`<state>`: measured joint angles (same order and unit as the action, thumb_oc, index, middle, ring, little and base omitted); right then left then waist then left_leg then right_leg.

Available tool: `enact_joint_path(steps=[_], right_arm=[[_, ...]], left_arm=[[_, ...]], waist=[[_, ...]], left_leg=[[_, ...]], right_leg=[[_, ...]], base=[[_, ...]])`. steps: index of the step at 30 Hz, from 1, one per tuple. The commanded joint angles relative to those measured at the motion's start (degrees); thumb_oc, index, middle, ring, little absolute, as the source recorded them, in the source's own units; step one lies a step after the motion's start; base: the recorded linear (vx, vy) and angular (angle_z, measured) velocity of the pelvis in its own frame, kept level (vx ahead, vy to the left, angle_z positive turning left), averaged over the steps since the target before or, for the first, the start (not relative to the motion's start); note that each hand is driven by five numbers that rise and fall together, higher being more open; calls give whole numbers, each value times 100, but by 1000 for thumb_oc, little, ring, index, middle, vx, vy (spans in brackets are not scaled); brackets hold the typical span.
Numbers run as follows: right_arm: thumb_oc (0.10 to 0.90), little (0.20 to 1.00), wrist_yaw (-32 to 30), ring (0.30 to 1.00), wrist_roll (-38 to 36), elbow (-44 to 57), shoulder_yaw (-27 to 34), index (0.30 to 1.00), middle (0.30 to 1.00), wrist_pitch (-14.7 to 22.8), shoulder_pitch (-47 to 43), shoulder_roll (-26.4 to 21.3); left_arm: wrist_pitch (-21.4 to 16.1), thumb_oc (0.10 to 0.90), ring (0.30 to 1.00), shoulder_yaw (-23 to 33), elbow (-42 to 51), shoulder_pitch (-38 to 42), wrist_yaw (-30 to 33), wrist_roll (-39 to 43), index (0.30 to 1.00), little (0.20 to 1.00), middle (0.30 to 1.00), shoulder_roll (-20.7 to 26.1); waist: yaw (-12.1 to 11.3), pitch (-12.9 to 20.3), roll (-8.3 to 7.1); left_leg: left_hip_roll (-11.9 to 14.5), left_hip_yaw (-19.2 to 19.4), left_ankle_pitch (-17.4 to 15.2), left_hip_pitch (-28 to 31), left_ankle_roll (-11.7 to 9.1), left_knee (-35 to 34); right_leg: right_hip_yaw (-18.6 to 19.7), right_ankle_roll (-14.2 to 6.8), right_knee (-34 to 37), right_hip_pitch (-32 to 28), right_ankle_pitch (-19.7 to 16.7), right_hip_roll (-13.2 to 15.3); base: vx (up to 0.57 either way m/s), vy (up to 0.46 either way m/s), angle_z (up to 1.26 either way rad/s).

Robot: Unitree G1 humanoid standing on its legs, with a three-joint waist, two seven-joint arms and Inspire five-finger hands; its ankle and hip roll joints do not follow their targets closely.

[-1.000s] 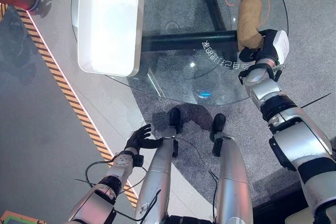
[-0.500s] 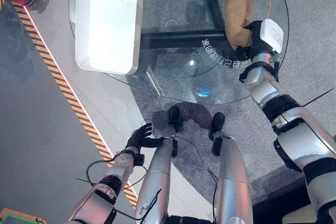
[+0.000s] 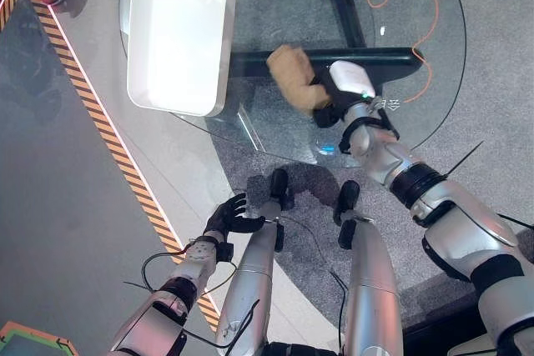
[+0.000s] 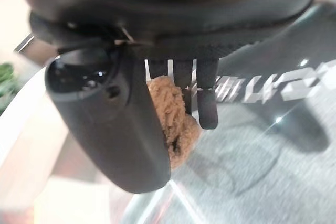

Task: Wipe the table with a cloth and put it in the basket.

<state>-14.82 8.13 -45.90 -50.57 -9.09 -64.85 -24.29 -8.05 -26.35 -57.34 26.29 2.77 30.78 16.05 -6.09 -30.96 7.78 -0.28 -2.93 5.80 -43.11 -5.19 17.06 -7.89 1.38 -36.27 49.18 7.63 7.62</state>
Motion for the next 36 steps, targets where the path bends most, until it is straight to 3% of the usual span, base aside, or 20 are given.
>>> enact_joint_path(steps=[1,9,15,29,30,36], right_arm=[[100,200,131,300,224,617,-97,300,300,583,-322,335],[100,200,271,300,331,750,-207,300,300,432,-97,456],[100,200,-44,300,331,609,-178,300,300,320,-57,444],[100,200,-2195,300,-652,-595,766,300,300,351,-479,-118],[100,200,-2637,300,-768,-730,1007,300,300,328,-589,-333],[100,200,-3467,300,-915,-865,1378,300,300,288,-749,-807]], left_arm=[[-16,800,900,-62,-22,-145,151,29,900,900,900,-67],[40,800,900,-60,22,-122,192,22,900,900,900,-102],[25,800,900,-82,-65,-65,153,61,900,900,900,-100],[-134,800,900,-162,-281,-126,59,209,900,900,900,-78],[-185,800,900,-171,-272,-177,65,229,900,900,900,-70],[-240,800,900,-146,-205,-275,46,305,900,900,900,-5]], waist=[[5,117,193],[33,117,197],[51,117,206],[26,117,267],[26,117,264],[51,117,252]], left_leg=[[-421,506,-588,-2,385,579],[-418,540,-563,-7,378,563],[-411,559,-548,-14,385,551],[-332,557,-568,-14,399,594],[-305,562,-582,-39,409,589],[-272,567,-630,-118,436,628]], right_leg=[[-234,-141,644,-177,-259,-166],[-222,-142,664,-152,-281,-158],[-208,-145,674,-133,-300,-157],[-196,-155,514,-92,-318,-120],[-199,-170,509,-64,-333,-117],[-192,-190,477,24,-334,-128]], base=[[1,11,10],[-1,2,2],[0,0,0],[0,0,0],[0,0,0],[0,0,0]])
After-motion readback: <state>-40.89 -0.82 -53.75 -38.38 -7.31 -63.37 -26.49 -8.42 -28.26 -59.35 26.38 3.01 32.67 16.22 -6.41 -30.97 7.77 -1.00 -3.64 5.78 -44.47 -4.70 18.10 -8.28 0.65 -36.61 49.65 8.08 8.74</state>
